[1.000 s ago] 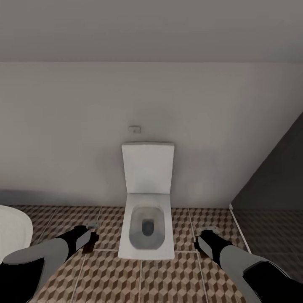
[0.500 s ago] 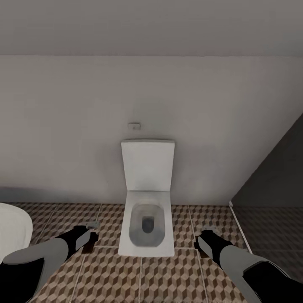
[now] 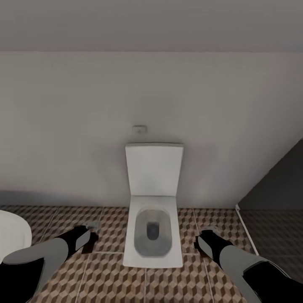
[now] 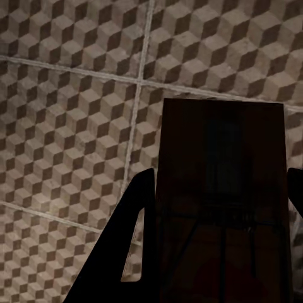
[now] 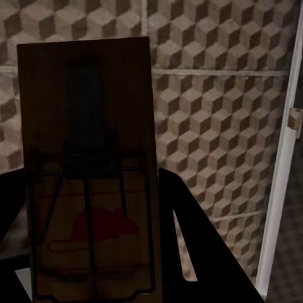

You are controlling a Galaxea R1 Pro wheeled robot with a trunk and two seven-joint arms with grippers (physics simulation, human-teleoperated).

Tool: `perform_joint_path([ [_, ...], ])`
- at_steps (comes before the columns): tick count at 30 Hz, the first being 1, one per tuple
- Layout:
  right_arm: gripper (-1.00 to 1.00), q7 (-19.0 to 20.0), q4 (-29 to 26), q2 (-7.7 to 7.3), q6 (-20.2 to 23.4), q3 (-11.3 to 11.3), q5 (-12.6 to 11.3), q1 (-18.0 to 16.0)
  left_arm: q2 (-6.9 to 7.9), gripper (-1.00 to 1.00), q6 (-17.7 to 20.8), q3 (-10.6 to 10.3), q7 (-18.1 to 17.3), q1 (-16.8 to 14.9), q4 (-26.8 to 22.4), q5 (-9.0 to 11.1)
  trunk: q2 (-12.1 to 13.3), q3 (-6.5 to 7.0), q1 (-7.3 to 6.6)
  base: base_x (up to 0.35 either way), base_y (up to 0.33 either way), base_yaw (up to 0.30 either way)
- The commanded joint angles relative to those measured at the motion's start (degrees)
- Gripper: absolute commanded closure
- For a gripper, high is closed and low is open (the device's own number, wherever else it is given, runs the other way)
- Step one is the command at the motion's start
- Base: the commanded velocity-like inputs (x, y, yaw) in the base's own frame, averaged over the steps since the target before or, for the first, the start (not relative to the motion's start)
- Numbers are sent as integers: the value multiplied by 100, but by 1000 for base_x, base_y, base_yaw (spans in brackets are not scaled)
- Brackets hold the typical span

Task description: Take the four mousetraps from the cabinet in the bathroom and place them on the bathroom floor. Make sure all four end up on the same floor surface, and ensure that at least two of them are either under or directly next to the same bathroom sink.

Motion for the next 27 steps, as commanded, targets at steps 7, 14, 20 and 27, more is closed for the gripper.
perform_joint_path([
  [7,100,-10,0,-2,-7,-6,-14,0,0,100,-2,0,11,0,-1,-11,0,-61,0,56,39,0],
  [14,100,-10,0,-8,-7,-8,-15,0,0,100,-1,1,11,0,-8,-11,0,-124,0,2,2,0],
  [20,100,-10,0,-9,-7,-9,-15,0,0,100,-41,1,11,0,-19,-11,0,-178,0,0,0,0],
  [27,100,-10,0,-9,-39,-8,-17,0,-7,100,-93,1,11,0,-29,-11,0,-242,0,0,0,0],
])
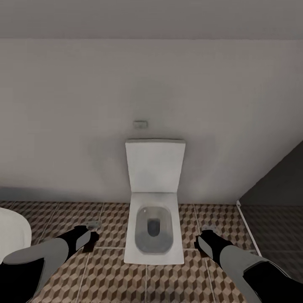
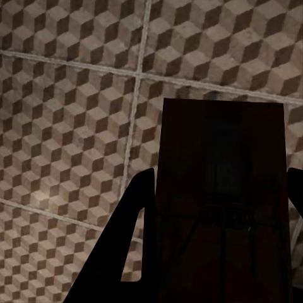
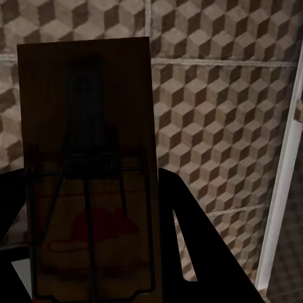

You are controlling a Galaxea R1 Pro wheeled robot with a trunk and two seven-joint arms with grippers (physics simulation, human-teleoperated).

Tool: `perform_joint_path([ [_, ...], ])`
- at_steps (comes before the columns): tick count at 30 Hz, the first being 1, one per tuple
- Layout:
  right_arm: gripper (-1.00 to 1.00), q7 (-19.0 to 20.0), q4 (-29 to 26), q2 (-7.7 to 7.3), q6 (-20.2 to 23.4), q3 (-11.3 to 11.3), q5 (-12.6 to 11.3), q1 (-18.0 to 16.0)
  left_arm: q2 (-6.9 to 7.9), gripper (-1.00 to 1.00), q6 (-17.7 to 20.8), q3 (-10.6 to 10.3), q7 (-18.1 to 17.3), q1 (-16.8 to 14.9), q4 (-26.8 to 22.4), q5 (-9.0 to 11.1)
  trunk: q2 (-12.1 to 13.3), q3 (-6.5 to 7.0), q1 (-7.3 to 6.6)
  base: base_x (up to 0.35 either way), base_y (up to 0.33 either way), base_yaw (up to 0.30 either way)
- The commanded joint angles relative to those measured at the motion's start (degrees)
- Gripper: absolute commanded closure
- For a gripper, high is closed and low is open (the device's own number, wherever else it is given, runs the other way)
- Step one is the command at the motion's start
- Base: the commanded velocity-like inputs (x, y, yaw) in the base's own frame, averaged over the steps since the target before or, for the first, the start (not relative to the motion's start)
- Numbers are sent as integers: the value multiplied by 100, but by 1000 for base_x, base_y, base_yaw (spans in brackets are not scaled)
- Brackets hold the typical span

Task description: Take the four mousetraps from the cabinet in the bathroom and place them on the bathroom floor. Make sure all four end up on the same floor surface, and ensure that at least two of them are either under or directly next to the same bathroom sink.

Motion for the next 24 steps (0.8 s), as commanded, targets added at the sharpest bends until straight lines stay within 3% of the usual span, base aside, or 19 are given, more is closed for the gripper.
perform_joint_path([
  [1,100,-7,0,0,-7,0,-17,0,0,100,2,0,12,0,-2,-11,0,-9,0,0,0,0],
  [10,100,-7,5,4,-9,0,-15,0,-32,100,1,0,12,0,-14,-19,0,-90,0,38,0,0],
  [24,100,-7,6,4,-9,0,-14,0,-36,100,-8,0,12,0,-16,-16,0,-217,0,237,0,0],
])
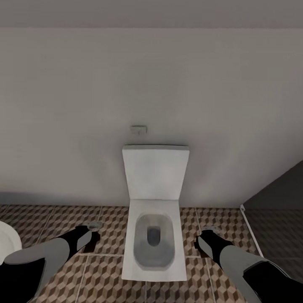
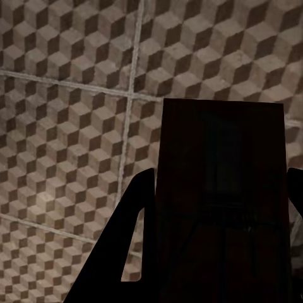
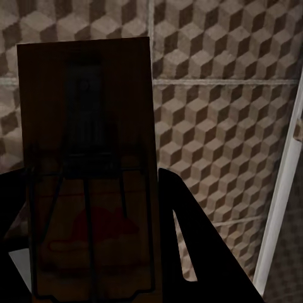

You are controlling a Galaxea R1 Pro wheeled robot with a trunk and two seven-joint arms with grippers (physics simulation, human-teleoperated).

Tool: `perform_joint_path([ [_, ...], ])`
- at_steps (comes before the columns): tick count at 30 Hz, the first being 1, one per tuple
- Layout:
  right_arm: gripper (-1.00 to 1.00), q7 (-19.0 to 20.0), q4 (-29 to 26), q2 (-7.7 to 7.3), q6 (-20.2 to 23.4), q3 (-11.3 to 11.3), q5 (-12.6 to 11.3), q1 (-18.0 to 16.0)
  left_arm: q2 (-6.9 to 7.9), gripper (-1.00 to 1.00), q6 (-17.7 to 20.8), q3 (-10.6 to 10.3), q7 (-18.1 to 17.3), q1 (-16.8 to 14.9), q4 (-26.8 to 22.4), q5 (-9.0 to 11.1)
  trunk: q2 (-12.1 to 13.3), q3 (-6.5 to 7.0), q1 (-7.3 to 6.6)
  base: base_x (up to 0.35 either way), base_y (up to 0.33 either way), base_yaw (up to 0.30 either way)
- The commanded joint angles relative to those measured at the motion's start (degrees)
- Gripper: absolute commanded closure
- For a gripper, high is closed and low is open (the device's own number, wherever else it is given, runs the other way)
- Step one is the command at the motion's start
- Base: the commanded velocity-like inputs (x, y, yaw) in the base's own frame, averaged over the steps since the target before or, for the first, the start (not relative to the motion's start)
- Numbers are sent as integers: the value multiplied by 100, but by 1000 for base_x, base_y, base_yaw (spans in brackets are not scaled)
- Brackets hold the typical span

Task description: Take the four mousetraps from the cabinet in the bathroom and place them on the bathroom floor. Make sure all four end up on the same floor surface, and ensure that at least two of them are either under or directly next to the same bathroom sink.

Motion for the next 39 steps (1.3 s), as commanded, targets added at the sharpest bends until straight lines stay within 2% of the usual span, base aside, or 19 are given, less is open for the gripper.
perform_joint_path([
  [1,100,-5,2,-2,-7,0,-19,0,0,100,2,0,12,0,-1,-9,0,-9,0,38,0,0],
  [20,100,-7,2,3,-7,0,-24,0,-24,100,2,9,12,2,-9,-6,0,-181,0,3,0,0],
  [29,100,-6,-2,-4,-7,0,-22,0,-31,100,2,9,12,0,-12,4,0,-262,0,127,-121,0],
  [39,100,-7,-3,-5,-7,0,-18,0,-27,100,2,9,12,2,-10,8,0,-352,0,8,-7,0],
])
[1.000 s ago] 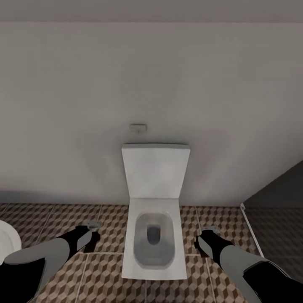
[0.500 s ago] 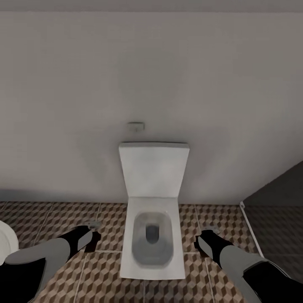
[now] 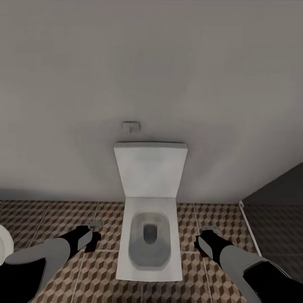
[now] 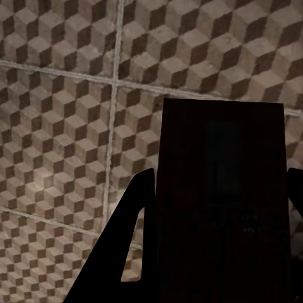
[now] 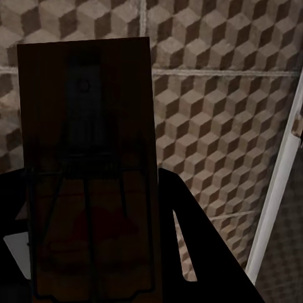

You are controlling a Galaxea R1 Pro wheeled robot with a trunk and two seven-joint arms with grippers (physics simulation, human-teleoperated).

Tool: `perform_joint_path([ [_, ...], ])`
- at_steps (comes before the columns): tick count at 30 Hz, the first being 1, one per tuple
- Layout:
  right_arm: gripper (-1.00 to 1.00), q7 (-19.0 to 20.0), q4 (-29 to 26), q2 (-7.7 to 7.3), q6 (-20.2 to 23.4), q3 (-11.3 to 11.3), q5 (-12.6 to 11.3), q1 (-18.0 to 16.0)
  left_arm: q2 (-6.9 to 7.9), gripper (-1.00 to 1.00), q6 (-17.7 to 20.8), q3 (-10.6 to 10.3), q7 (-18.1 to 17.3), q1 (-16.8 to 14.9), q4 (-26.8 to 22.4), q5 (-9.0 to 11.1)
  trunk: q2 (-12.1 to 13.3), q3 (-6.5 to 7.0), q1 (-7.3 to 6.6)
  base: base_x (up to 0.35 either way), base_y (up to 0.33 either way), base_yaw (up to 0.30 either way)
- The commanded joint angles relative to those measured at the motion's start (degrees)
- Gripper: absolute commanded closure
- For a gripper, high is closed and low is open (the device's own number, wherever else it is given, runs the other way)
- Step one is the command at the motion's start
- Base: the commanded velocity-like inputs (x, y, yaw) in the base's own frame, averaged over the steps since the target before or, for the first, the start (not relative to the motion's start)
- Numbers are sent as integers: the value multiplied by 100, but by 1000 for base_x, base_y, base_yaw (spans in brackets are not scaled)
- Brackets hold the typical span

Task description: Take the four mousetraps from the cabinet in the bathroom and place them on the bathroom floor. Make sure all four end up on the same floor surface, and ensure that at least two of them are either under or directly next to the same bathroom sink.

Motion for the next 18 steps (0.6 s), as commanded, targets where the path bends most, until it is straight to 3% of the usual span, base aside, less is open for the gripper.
perform_joint_path([
  [1,100,-7,3,0,-7,0,-18,0,0,100,2,0,12,0,-1,-11,0,-9,0,0,0,0],
  [18,100,-6,0,-1,-7,4,-18,0,4,100,2,1,12,-1,-1,-12,0,-163,0,0,0,0],
])
